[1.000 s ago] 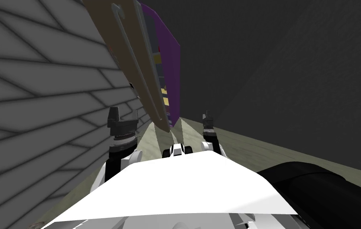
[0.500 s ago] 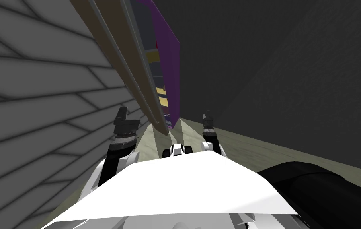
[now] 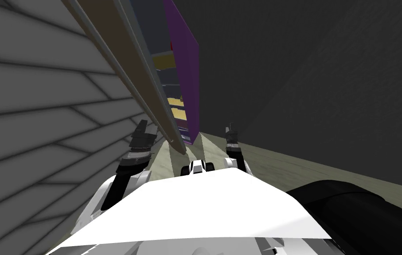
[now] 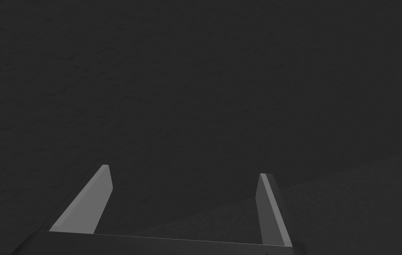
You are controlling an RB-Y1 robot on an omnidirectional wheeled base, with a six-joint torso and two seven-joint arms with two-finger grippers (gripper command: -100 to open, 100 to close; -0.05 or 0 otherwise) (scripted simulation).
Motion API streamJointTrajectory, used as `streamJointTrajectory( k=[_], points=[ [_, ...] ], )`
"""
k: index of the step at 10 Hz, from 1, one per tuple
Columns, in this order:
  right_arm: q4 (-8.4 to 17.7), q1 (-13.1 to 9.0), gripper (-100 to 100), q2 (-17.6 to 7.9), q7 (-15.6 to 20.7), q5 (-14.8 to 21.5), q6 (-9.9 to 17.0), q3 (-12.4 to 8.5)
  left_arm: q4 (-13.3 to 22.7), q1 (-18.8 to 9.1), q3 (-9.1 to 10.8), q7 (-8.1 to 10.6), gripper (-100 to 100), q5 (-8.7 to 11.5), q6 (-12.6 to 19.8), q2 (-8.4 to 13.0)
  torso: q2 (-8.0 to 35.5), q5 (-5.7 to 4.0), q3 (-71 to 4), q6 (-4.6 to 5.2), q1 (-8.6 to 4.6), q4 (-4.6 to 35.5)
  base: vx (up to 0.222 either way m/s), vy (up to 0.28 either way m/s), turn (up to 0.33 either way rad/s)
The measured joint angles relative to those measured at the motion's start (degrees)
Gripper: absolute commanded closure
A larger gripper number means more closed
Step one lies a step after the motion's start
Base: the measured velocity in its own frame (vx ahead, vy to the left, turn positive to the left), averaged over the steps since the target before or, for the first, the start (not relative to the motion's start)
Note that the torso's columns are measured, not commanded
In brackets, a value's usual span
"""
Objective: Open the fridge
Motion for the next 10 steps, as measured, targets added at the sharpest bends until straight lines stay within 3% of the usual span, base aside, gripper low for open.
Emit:
streamJointTrajectory(
  k=[10],
  points=[
    [0.0,0.0,0,0.0,0.0,0.0,0.0,0.0,-1.8,0.9,1.46,1.08,-100,-2.8,10.3,8.7,0.0,-0.02,0.0,0.01,-0.04,0.0,0.085,0.024,-0.042]
  ],
)
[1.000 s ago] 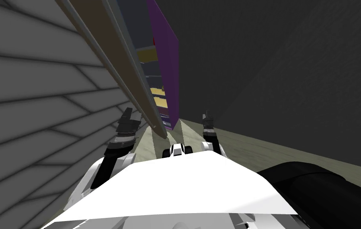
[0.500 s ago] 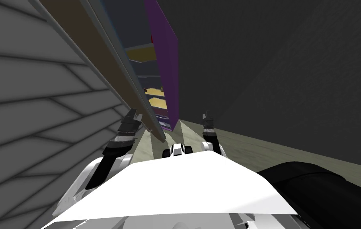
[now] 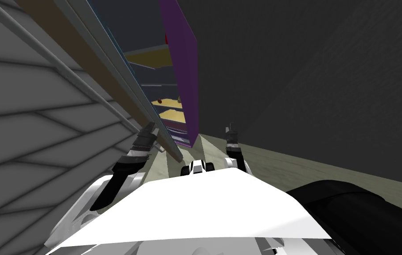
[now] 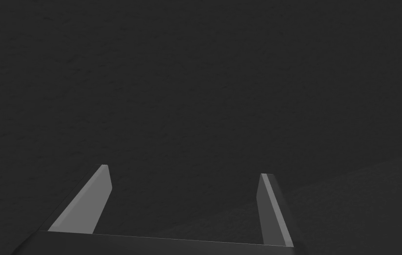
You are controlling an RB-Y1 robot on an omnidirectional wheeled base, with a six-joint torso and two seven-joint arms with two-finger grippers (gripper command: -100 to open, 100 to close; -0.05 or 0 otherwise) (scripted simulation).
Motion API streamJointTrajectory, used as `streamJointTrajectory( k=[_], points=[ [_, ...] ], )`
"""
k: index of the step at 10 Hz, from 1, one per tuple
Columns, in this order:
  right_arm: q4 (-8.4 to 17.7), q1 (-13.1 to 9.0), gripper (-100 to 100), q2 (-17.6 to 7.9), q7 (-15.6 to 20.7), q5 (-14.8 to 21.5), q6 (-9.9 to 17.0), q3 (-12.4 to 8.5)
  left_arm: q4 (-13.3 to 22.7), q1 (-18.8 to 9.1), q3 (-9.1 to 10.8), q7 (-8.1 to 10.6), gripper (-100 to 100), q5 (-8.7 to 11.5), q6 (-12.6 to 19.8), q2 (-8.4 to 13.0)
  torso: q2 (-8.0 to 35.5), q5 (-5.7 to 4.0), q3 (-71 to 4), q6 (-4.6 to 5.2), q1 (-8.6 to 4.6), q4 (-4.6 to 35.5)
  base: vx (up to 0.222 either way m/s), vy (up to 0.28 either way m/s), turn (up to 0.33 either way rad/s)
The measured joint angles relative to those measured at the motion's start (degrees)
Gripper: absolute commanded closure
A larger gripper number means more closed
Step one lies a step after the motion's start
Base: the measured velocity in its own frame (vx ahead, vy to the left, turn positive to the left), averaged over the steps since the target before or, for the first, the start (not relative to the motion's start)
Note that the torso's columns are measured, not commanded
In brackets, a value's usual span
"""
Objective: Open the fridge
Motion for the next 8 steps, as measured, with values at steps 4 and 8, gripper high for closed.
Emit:
streamJointTrajectory(
  k=[4,8],
  points=[
    [0.0,0.0,0,0.0,0.0,0.0,0.0,0.0,-0.6,0.5,0.47,0.38,-100,-1.4,4.8,4.1,-0.1,0.01,0.0,-0.01,0.02,0.0,0.104,0.036,-0.05],
    [0.0,0.0,0,0.0,0.0,0.0,0.0,0.0,-1.5,1.1,1.29,0.99,-100,-2.9,10.4,8.7,0.0,0.0,0.0,0.0,-0.02,0.0,0.116,0.039,-0.06]
  ],
)
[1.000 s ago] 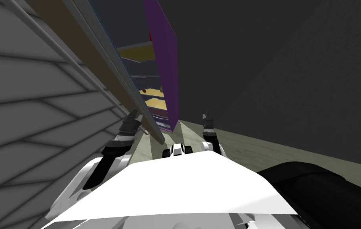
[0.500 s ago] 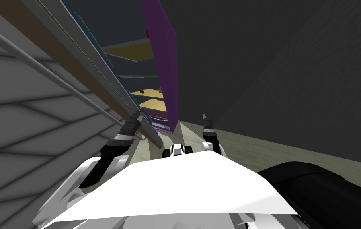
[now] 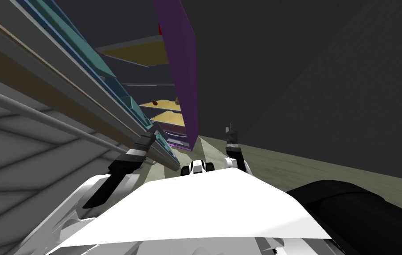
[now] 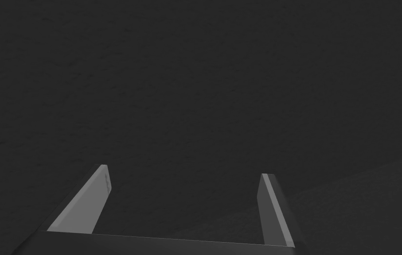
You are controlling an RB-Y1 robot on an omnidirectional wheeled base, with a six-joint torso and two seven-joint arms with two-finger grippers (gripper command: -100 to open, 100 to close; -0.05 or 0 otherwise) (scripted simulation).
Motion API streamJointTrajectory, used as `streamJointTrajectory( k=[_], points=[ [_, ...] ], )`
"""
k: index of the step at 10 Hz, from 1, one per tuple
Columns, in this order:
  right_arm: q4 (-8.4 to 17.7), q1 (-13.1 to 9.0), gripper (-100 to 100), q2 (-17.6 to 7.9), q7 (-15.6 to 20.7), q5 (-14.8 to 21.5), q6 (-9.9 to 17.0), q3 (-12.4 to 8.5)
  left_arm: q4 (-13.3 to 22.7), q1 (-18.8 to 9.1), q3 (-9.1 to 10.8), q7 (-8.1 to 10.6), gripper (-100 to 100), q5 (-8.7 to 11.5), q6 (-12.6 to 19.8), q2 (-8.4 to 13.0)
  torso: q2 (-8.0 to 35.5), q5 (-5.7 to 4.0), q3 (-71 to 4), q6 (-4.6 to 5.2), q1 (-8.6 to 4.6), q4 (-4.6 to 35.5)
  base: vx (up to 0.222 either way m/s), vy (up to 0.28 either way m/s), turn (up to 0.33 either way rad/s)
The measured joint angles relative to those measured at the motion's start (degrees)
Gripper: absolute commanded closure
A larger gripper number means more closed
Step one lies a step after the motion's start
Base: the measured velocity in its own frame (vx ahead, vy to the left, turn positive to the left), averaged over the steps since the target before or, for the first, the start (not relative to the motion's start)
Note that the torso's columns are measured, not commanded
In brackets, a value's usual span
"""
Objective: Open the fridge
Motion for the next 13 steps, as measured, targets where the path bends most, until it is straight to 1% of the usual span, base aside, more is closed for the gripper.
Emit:
streamJointTrajectory(
  k=[4,7,8,9,10,12,13],
  points=[
    [0.0,0.0,0,0.0,0.0,0.0,0.0,0.0,-0.4,0.3,0.99,0.69,-100,-1.2,5.3,4.6,0.0,0.0,0.0,-0.01,0.03,0.0,0.097,0.04,-0.049],
    [0.0,0.0,0,0.0,0.0,0.0,0.0,0.0,-1.3,0.5,1.3,0.94,-100,-2.1,8.3,7.1,0.0,0.0,0.0,0.0,0.0,0.0,0.057,0.031,-0.028],
    [0.0,0.0,0,0.0,0.0,0.0,0.0,0.0,-1.3,0.5,1.33,0.97,-100,-2.1,8.5,7.2,0.1,-0.01,0.1,-0.01,-0.05,0.0,-0.077,-0.024,0.069],
    [0.0,0.0,0,0.0,0.0,0.0,0.0,0.0,0.2,-1.1,-0.26,1.79,-100,-2.8,7.6,7.2,0.4,-0.03,0.2,-0.01,-0.15,0.1,-0.106,-0.036,0.036],
    [0.0,0.0,0,0.0,0.0,0.0,0.0,0.0,2.0,-2.9,-1.0,2.63,-100,-3.0,6.8,7.4,0.3,-0.04,0.2,0.0,-0.11,0.1,-0.06,-0.027,-0.006],
    [0.0,0.0,0,0.0,0.0,0.0,0.0,0.0,5.3,-5.5,-0.7,3.28,-100,-2.8,6.3,7.8,-0.2,0.02,-0.1,0.0,0.08,-0.1,-0.051,-0.021,0.036],
    [0.0,0.0,0,0.0,0.0,0.0,0.0,0.0,7.3,-7.5,-2.6,4.02,-100,-3.6,5.5,7.6,0.0,0.02,0.0,-0.01,0.02,0.0,-0.098,-0.037,0.035]
  ],
)
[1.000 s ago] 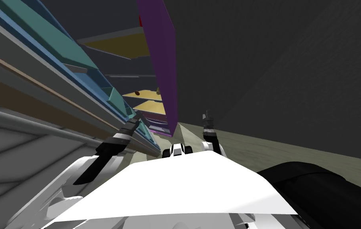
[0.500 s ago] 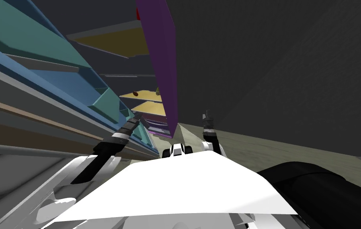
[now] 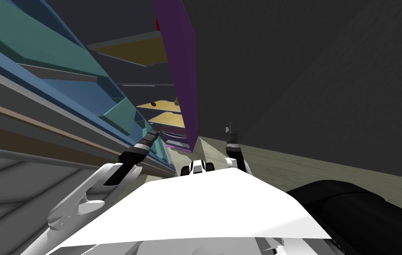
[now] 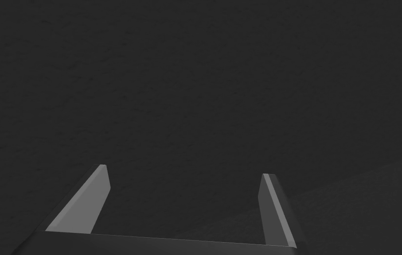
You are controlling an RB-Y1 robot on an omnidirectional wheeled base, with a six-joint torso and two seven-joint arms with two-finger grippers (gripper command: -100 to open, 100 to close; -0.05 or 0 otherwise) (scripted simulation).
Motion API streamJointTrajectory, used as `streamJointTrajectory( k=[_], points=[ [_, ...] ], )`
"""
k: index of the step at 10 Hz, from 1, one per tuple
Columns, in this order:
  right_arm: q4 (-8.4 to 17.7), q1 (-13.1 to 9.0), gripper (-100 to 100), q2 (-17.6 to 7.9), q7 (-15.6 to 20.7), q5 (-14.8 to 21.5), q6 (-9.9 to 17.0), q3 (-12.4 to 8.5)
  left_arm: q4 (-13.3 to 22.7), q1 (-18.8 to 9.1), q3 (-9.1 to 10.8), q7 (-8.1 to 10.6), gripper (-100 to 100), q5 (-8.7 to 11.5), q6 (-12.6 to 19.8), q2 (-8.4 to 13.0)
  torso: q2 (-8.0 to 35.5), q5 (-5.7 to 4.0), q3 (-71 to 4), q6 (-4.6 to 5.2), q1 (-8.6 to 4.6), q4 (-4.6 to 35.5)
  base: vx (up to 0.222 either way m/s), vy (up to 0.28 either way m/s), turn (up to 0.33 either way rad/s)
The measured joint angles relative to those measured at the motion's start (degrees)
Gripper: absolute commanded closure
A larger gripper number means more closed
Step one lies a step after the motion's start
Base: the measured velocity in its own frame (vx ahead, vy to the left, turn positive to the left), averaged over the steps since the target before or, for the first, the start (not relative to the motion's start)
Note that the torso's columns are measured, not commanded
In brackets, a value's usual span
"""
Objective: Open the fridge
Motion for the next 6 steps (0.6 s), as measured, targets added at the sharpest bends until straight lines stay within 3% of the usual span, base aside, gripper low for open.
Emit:
streamJointTrajectory(
  k=[6],
  points=[
    [0.0,0.0,0,0.0,0.0,0.0,0.0,0.0,11.7,-11.0,-3.62,3.25,-100,-1.2,-3.2,0.8,0.0,-0.02,0.0,0.01,0.01,0.0,-0.05,-0.02,0.014]
  ],
)
